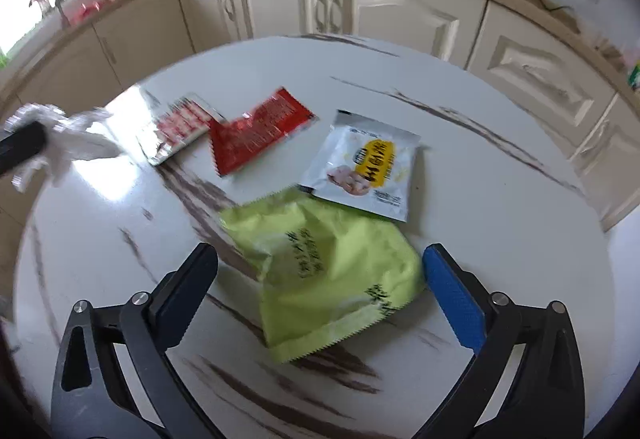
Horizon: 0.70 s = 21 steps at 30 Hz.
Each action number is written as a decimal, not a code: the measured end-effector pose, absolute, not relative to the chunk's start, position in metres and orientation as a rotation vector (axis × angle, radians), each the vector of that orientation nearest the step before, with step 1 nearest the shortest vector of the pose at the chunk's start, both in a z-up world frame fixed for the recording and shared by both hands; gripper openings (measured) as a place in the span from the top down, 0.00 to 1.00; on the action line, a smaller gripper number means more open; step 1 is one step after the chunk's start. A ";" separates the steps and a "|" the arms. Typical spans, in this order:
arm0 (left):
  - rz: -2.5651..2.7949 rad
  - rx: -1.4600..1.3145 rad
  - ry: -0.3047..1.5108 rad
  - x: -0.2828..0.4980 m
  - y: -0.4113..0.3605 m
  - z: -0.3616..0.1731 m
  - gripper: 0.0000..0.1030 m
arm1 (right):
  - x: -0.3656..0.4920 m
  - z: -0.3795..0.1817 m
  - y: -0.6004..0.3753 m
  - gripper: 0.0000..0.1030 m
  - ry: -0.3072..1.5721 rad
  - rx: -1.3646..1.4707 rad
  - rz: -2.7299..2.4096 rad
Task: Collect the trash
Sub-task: 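Grasp the yellow-green snack bag with the right tool, then carry the plastic wrapper and yellow-green bag over the blue bin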
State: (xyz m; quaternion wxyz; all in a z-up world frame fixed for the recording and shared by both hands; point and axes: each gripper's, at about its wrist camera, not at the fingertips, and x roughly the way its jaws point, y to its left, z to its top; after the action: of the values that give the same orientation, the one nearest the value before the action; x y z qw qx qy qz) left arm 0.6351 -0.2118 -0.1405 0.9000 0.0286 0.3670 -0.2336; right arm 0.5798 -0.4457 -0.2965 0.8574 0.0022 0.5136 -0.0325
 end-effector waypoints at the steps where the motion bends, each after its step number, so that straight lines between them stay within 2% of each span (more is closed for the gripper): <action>1: -0.487 0.054 0.761 0.632 -0.210 -0.138 0.90 | 0.579 -0.296 -0.446 0.03 1.081 0.013 -0.071; 2: -0.492 0.049 0.760 0.630 -0.207 -0.136 0.90 | 0.579 -0.295 -0.447 0.06 1.084 0.015 -0.080; 4: -0.498 0.045 0.762 0.626 -0.200 -0.130 0.90 | 0.577 -0.292 -0.447 0.22 1.090 0.020 -0.092; 5: -0.500 0.044 0.761 0.624 -0.197 -0.127 0.90 | 0.576 -0.289 -0.447 0.38 1.089 0.023 -0.093; 6: -0.500 0.042 0.759 0.619 -0.195 -0.125 0.90 | 0.575 -0.286 -0.448 0.59 1.089 0.024 -0.095; 7: -0.503 0.040 0.759 0.616 -0.192 -0.123 0.90 | 0.573 -0.283 -0.447 0.65 1.090 0.026 -0.094; 10: -0.508 0.032 0.756 0.603 -0.181 -0.115 0.90 | 0.571 -0.281 -0.444 0.70 1.103 0.022 -0.097; 12: -0.513 0.029 0.752 0.591 -0.172 -0.109 0.90 | 0.568 -0.279 -0.441 0.79 1.106 0.028 -0.100; 17: -0.533 -0.001 0.748 0.561 -0.140 -0.095 0.90 | 0.550 -0.274 -0.428 0.80 1.084 0.048 -0.102; 21: -0.518 -0.034 0.734 0.540 -0.107 -0.086 0.89 | 0.531 -0.246 -0.406 0.80 1.008 0.068 -0.082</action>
State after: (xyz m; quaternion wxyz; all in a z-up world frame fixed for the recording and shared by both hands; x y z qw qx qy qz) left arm 0.5395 -0.1067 -0.0856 0.9007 -0.0163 0.3547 -0.2503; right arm 0.5315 -0.4059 -0.2457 0.8743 0.0324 0.4828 -0.0393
